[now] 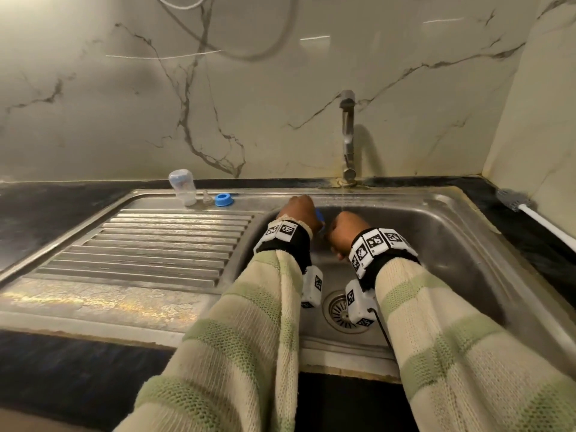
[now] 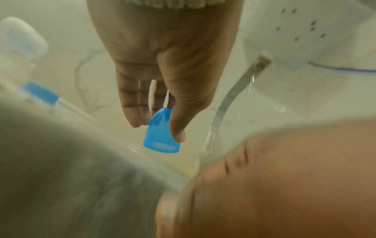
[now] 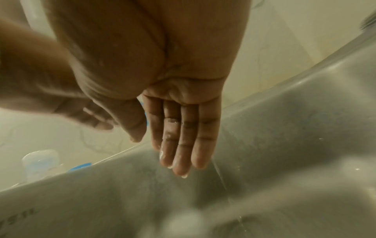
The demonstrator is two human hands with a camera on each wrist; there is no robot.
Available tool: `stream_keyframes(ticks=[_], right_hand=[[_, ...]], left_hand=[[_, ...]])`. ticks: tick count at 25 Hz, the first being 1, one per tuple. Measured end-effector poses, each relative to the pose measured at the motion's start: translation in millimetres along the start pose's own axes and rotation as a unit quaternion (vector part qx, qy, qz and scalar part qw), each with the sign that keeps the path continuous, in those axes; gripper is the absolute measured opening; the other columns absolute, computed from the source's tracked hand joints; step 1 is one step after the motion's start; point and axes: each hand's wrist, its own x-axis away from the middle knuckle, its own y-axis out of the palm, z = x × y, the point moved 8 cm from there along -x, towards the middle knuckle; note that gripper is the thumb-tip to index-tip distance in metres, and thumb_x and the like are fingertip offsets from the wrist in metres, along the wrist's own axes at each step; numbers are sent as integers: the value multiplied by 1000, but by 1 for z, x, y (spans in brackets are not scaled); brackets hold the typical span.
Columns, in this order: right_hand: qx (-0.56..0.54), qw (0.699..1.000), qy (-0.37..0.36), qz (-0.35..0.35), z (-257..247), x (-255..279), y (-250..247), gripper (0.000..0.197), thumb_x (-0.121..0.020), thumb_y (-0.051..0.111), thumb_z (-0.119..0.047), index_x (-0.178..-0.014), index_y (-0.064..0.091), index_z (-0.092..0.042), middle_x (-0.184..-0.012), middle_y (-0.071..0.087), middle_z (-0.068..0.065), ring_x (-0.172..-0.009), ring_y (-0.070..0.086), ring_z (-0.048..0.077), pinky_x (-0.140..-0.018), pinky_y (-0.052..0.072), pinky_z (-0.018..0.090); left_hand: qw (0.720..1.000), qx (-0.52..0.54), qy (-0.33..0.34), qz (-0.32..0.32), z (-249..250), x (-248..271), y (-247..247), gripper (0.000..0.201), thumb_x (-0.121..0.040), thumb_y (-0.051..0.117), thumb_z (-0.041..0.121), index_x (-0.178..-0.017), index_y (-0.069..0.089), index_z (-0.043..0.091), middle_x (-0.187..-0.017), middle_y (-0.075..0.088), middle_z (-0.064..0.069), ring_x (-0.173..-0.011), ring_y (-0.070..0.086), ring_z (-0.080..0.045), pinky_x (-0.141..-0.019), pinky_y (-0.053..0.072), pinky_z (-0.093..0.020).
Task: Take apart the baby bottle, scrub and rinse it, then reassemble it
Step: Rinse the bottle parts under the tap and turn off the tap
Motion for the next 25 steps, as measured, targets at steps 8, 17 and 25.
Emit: stream_keyframes(ticks=[8,17,25], right_hand=[[31,992,-125,-12,-68,10,31,28,-91,60,-26,-80,71,-3,-89,72,15,-81,65,27,-75,47,27],[15,990,-137,-42,-58,-3,44,18,-89,64,-25,-74,71,-19,-75,70,3,-83,70,27,-81,56,34],[-3,995,-91,-41,-47,-2,39,18,-90,63,-27,-85,74,-13,-80,69,4,-85,70,26,-75,53,32]], left_hand=[[993,-79,-91,-8,-100,-76,-95,54,-65,85,31,-113,66,13,-113,66,-9,-99,67,-31,-87,58,-41],[975,-148,-106,-131,-180,-171,-51,45,-43,82,53,-65,55,25,-77,66,1,-69,66,-25,-72,58,-38],[967,-206,-98,-116,-153,-121,-74,37,-58,86,42,-68,56,23,-77,63,-1,-72,63,-25,-74,55,-37]])
